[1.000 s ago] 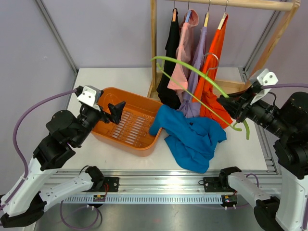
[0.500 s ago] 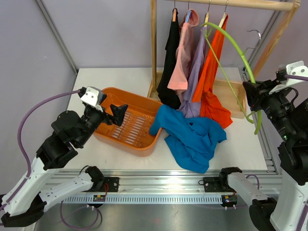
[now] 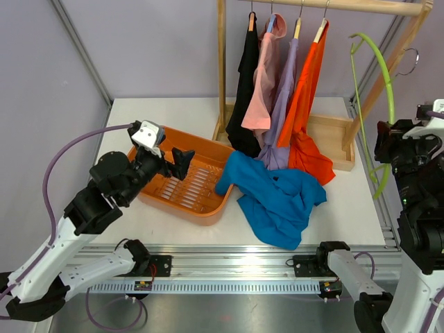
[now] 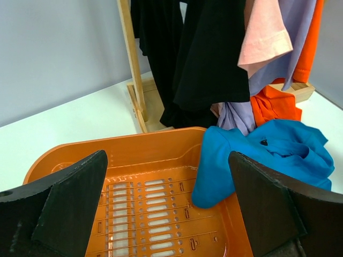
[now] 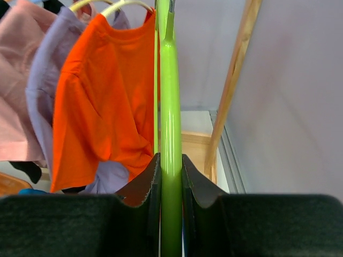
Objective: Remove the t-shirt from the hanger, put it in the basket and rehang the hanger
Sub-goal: Hang the hanger back to the clothesline with the right arm
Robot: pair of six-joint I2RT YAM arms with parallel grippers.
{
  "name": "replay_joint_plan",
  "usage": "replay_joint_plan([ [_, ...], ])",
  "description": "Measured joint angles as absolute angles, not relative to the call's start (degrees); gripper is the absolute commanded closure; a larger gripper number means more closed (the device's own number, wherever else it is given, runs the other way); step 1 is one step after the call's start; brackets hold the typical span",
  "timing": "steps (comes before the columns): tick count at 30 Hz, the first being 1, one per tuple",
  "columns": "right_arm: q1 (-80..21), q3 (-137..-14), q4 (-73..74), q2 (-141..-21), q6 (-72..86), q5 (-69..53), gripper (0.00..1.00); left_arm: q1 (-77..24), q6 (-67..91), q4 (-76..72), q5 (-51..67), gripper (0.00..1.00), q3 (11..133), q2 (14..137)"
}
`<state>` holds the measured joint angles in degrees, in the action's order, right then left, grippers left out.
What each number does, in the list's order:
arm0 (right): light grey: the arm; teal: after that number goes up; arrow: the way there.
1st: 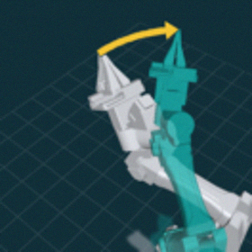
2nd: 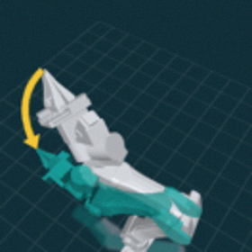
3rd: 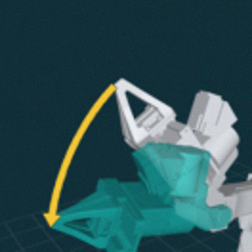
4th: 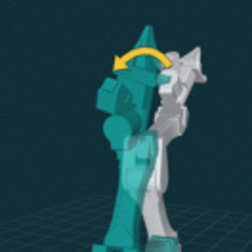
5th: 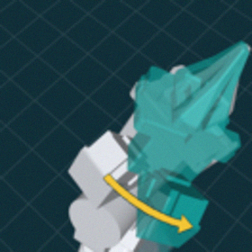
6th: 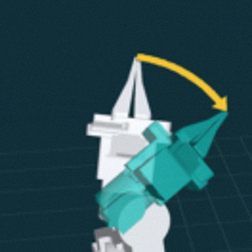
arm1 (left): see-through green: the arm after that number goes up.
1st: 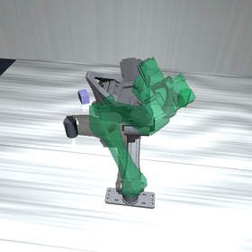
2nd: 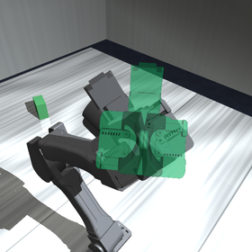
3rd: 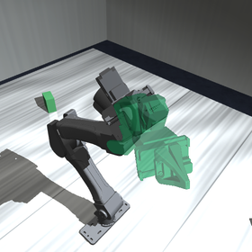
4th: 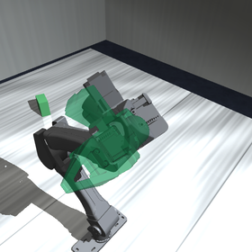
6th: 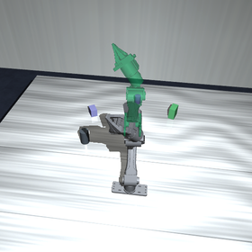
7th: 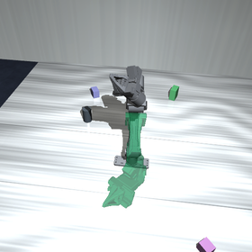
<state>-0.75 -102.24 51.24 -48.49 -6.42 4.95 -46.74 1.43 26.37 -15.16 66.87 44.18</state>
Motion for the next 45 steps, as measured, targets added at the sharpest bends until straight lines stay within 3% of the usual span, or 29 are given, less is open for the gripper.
replay_joint_plan([
  [5,-0.69,-101.93,51.75,-52.34,-6.42,7.46,1.00,-46.74,1.56,25.69,-12.84,0.01,66.81,46.00],
  [11,0.45,-109.80,51.79,-65.49,-6.33,7.77,1.00,-46.74,1.96,24.27,-10.24,0.01,64.64,47.13],
  [19,12.51,-129.49,55.02,-86.85,-3.03,-1.76,1.00,-46.74,1.98,23.16,-6.39,0.01,64.03,47.48],
  [33,16.05,-141.64,54.92,-96.33,-2.70,-10.66,1.00,-46.39,1.39,21.80,-1.80,0.01,64.03,52.99],
  [45,19.94,-140.88,53.63,-103.53,-2.04,-13.23,1.00,-46.13,1.28,19.94,3.18,0.01,63.99,55.13],
])
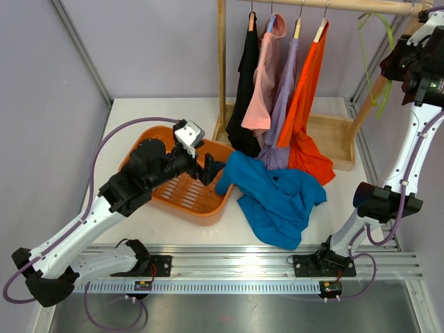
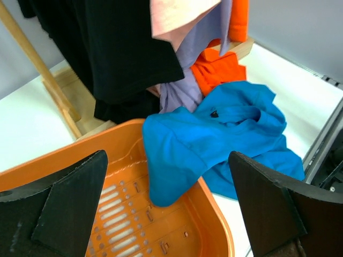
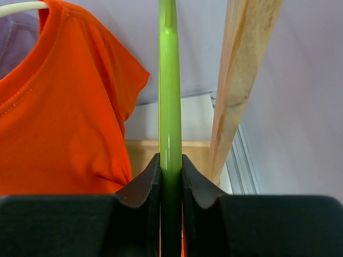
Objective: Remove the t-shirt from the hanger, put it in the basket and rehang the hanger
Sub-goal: Hang the hanger back to the clothesline with the right arm, then place the tshirt into the basket
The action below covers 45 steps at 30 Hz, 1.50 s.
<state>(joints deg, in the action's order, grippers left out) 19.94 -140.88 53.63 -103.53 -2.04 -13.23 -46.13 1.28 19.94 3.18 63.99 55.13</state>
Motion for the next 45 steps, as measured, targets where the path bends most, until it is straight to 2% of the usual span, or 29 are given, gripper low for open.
replay_joint_plan([
  [4,20.45,-136.51,51.37,-101.16,-2.35,-15.92,0.79,-46.13,0.49,16.80,6.66,0.01,62.43,55.24],
  [5,20.56,-135.22,50.61,-100.31,-2.50,-16.49,0.65,-46.13,0.25,16.38,7.81,0.01,62.00,55.33],
  [6,20.69,-134.23,49.93,-99.53,-2.61,-17.28,0.55,-46.13,0.03,15.94,8.95,0.01,61.58,55.42],
  [8,20.99,-132.66,49.19,-97.93,-2.90,-18.59,0.39,-46.13,-0.14,15.44,11.05,0.01,61.30,56.03],
  [9,21.15,-131.85,49.08,-96.86,-3.03,-19.51,0.24,-46.15,-0.16,15.18,11.90,0.01,61.30,56.42],
  [12,22.04,-129.75,48.27,-93.47,-3.18,-21.06,0.01,-46.92,-0.45,14.35,13.76,0.01,61.30,57.95],
  [20,25.61,-118.87,45.56,-80.82,-5.17,-23.59,0.01,-54.02,-0.99,13.65,12.99,0.01,63.37,64.73],
  [32,27.38,-97.56,50.48,-64.58,-12.78,-27.73,0.01,-69.69,-0.25,15.16,-4.16,0.01,73.78,84.16],
  [40,27.55,-92.18,55.57,-62.39,-15.29,-30.74,0.00,-71.44,-6.61,15.62,-9.61,0.01,74.50,96.73],
  [45,27.55,-90.52,56.45,-60.25,-14.92,-32.53,0.01,-71.40,-9.58,16.23,-12.53,0.01,80.38,107.57],
])
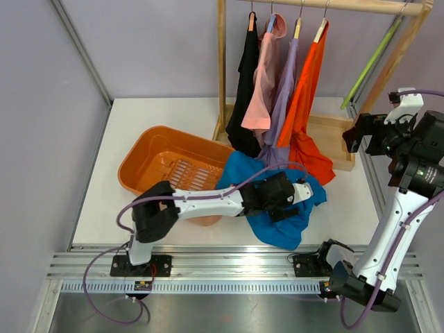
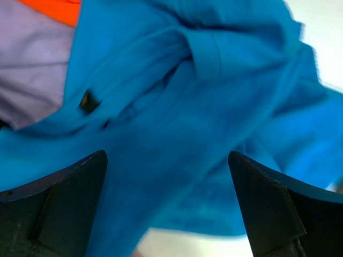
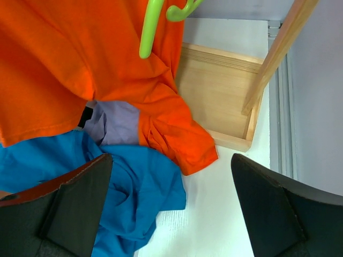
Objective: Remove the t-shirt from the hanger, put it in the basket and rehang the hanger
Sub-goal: Place the tshirt into the basket
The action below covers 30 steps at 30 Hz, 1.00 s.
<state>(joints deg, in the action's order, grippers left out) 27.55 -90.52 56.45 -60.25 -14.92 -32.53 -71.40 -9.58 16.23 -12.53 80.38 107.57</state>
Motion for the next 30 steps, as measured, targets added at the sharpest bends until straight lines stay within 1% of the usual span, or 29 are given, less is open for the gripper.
replay_joint_plan([
  [3,27.57,-89.95,56.40,-58.61,-13.98,-34.00,0.01,-71.40,-10.04,16.82,-14.44,0.02,85.10,114.72],
  [5,27.59,-89.47,56.36,-57.45,-13.23,-34.85,0.01,-71.40,-10.02,17.34,-15.68,0.07,86.56,117.80],
  [6,27.59,-89.23,56.36,-56.95,-13.02,-35.27,0.01,-71.40,-9.91,17.72,-16.25,0.12,86.83,119.17],
  [7,27.59,-88.90,56.38,-56.42,-12.75,-35.73,0.01,-71.40,-9.72,18.09,-16.67,0.28,86.89,120.18],
  [9,27.59,-88.27,56.40,-55.48,-12.36,-36.47,0.01,-71.40,-9.04,18.31,-16.71,0.45,86.89,121.34],
  [10,27.59,-88.01,56.40,-55.18,-12.19,-36.82,0.01,-71.42,-8.69,18.37,-16.71,0.59,86.89,121.34],
  [11,27.62,-87.79,56.40,-54.96,-12.10,-37.15,0.00,-71.48,-8.10,18.35,-16.67,0.69,86.87,121.34],
  [13,27.62,-87.48,56.42,-54.74,-11.84,-37.52,0.01,-71.55,-7.55,17.91,-16.32,0.85,86.19,121.23],
  [14,27.62,-87.46,56.40,-54.74,-11.70,-37.69,0.00,-71.55,-7.31,17.61,-15.94,0.98,85.54,121.05],
  [15,27.62,-87.42,56.40,-54.76,-11.53,-37.82,0.01,-71.55,-7.20,17.21,-15.55,1.00,84.73,120.79],
  [20,27.66,-87.35,56.40,-54.65,-10.90,-38.63,0.00,-71.50,-6.52,16.64,-12.78,1.00,80.93,115.92],
  [24,27.66,-87.35,56.40,-54.57,-10.87,-38.68,0.01,-71.57,-5.02,17.21,-9.08,1.00,78.94,105.47],
  [30,27.66,-87.35,56.38,-54.54,-10.68,-38.68,0.01,-71.55,-2.85,17.69,-7.25,1.00,80.77,89.89],
])
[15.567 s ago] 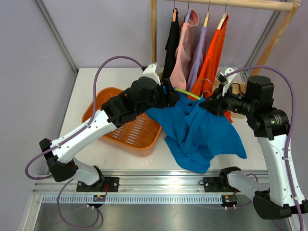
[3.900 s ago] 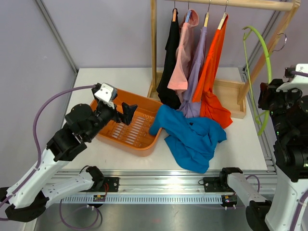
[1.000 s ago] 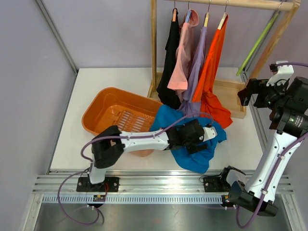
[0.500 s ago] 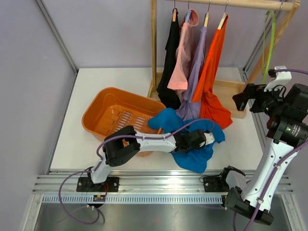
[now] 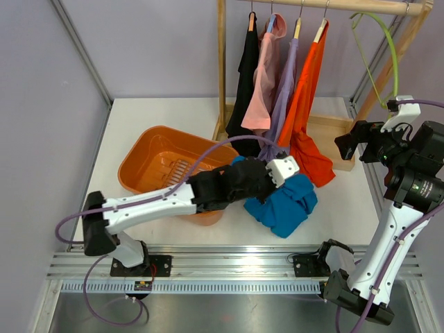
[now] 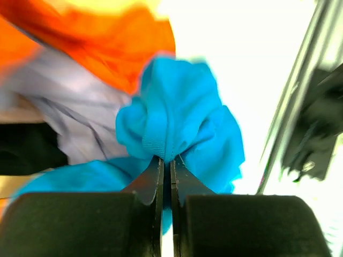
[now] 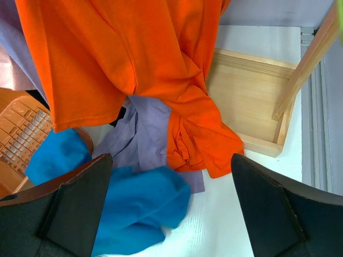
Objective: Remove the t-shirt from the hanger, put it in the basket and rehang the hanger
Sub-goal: Place the tshirt into the basket
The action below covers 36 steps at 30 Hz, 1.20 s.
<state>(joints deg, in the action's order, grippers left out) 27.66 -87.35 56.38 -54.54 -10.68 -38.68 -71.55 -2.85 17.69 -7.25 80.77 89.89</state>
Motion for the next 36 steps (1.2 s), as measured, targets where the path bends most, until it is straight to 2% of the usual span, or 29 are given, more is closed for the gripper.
replay_joint_plan([
  [7,27.66,-87.35,55.44,-54.57,-10.11,-38.70,0.01,-69.30,-1.56,24.64,-7.25,1.00,87.55,79.85],
  [15,27.66,-87.35,55.13,-54.85,-9.74,-38.70,0.01,-57.25,-4.23,34.72,-10.07,1.00,105.97,77.03],
  [22,27.66,-87.35,54.98,-55.05,-9.45,-38.63,0.01,-46.92,-8.21,39.29,-13.85,1.00,109.03,70.85],
  [28,27.66,-87.35,54.26,-55.46,-9.21,-38.61,0.01,-41.71,-9.41,39.75,-14.33,1.00,100.95,65.80],
  [36,27.66,-87.46,54.94,-56.10,-11.09,-40.71,0.01,-35.38,-6.00,36.14,-6.96,1.00,76.86,60.58],
])
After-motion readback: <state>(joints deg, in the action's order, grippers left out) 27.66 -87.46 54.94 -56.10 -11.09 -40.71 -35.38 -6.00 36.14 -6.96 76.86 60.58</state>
